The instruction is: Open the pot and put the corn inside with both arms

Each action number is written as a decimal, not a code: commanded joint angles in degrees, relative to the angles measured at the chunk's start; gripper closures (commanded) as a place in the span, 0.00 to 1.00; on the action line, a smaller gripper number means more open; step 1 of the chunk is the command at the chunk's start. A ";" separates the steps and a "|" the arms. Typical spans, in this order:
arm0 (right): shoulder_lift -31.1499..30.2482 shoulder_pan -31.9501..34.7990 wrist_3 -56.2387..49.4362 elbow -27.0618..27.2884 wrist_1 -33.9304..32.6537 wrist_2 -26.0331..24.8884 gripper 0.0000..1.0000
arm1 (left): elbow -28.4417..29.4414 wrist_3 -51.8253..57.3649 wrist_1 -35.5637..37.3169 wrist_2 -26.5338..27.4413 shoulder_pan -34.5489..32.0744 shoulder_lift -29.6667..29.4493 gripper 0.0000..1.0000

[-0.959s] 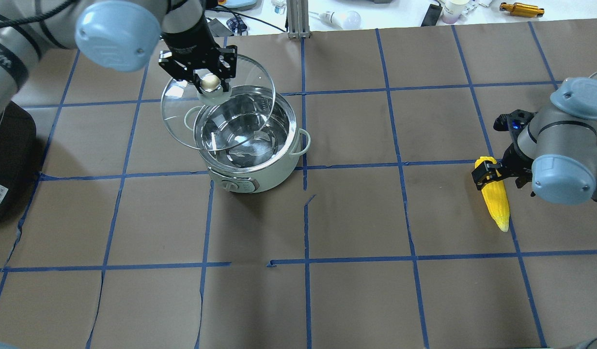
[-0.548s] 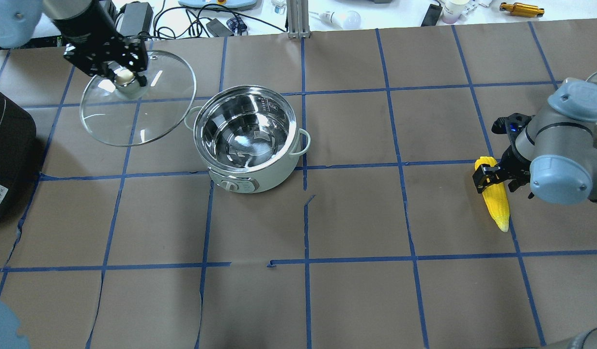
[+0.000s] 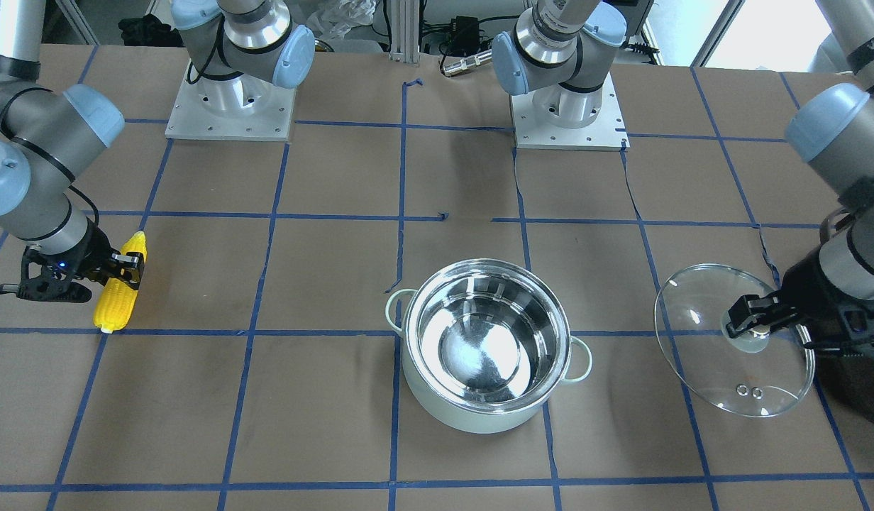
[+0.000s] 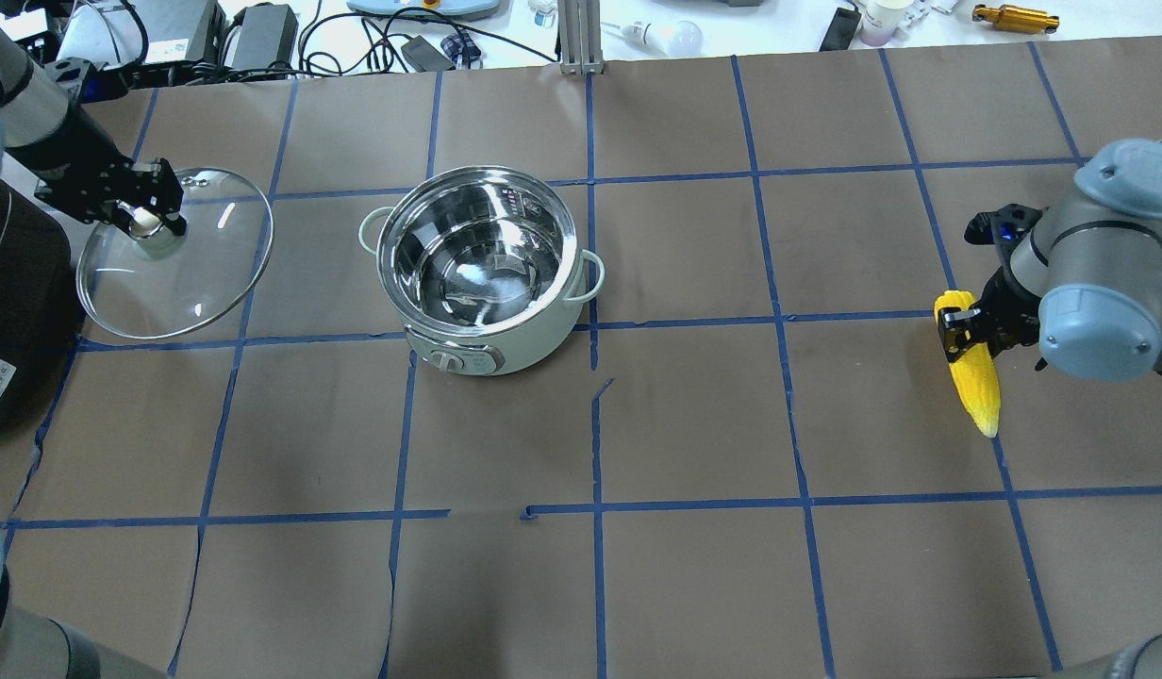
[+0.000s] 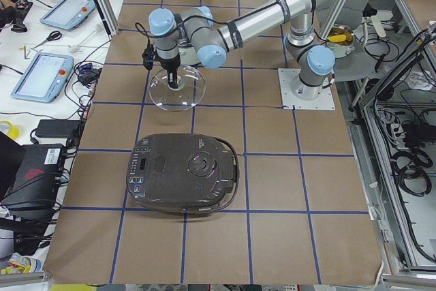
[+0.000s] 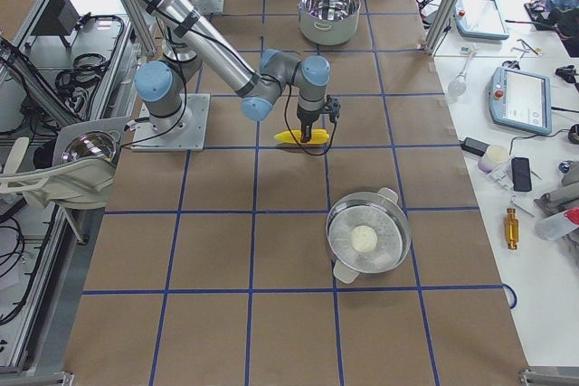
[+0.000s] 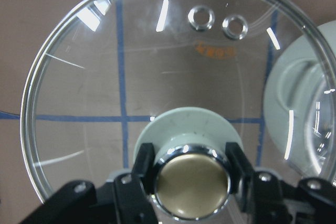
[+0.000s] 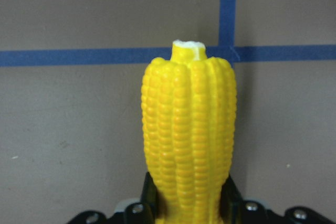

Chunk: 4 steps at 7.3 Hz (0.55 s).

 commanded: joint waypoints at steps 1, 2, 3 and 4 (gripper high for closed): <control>-0.67 2.25 3.99 -8.26 8.42 -0.83 1.00 | -7.12 0.67 12.02 -0.27 0.61 -3.60 1.00; -1.20 8.01 9.07 -13.26 12.37 -1.44 1.00 | -7.32 0.84 12.41 -0.36 0.61 -4.84 1.00; -1.20 15.90 19.99 -18.88 17.37 -1.10 1.00 | -7.40 0.15 12.41 -0.45 0.27 -5.11 1.00; -0.07 23.72 30.89 -26.25 22.73 -0.66 1.00 | -7.23 -0.90 12.50 -0.10 -0.52 -5.03 1.00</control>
